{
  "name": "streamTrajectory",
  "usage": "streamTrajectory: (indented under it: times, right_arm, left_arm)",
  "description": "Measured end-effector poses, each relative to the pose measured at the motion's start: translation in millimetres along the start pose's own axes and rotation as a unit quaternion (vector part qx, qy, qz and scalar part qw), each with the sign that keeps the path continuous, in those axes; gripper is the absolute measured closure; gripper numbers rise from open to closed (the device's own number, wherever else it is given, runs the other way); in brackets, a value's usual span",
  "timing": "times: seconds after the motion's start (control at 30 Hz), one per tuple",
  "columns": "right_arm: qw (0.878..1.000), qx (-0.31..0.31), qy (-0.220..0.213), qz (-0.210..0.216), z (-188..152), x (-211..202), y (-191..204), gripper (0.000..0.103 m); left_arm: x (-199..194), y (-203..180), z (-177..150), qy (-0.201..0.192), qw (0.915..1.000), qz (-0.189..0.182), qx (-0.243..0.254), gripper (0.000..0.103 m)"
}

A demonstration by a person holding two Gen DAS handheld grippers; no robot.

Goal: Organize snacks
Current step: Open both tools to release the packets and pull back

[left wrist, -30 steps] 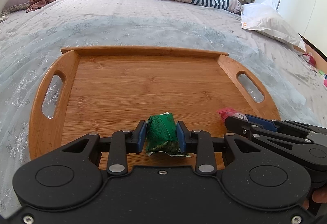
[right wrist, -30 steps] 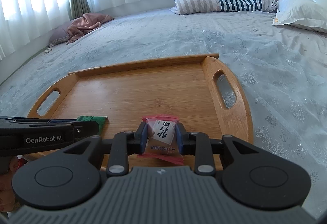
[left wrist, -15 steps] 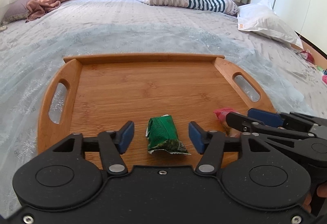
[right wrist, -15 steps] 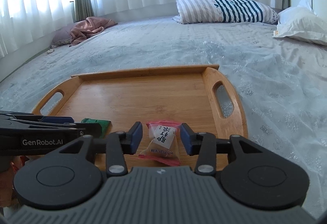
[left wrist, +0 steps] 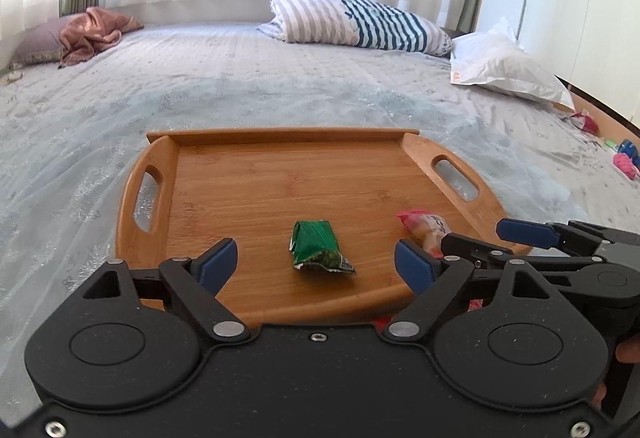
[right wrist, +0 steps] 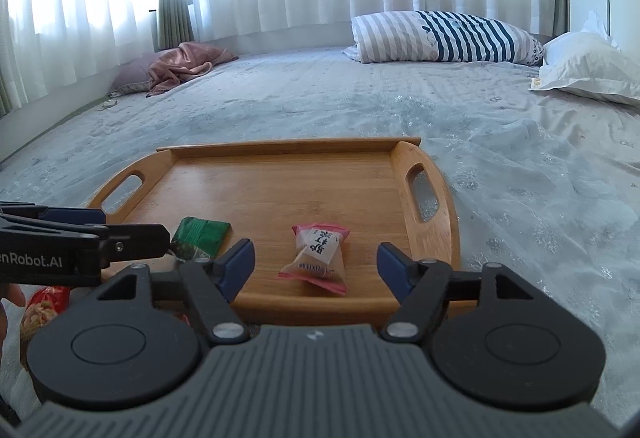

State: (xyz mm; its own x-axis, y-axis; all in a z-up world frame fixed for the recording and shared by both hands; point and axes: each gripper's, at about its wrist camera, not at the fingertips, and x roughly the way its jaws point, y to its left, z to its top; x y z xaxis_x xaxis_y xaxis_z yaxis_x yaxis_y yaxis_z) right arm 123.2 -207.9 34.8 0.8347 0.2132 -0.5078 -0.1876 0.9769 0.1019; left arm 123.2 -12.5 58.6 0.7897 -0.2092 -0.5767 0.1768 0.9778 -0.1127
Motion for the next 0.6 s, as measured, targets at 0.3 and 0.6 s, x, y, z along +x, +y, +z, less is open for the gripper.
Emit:
streamTrajectory:
  times: [0.3,0.6]
  right_arm:
    - [1.000,0.000,-0.009,0.005,-15,-22,-1,0.015]
    - [1.000,-0.002,-0.011,0.002,-31,-37,0,0.014]
  left_arm:
    - [-27,2,-16,-0.012,0.9997,-0.010,-0.018,0.016]
    - [-48,4,-37,-0.014,0.9998,-0.001,-0.012,0.015]
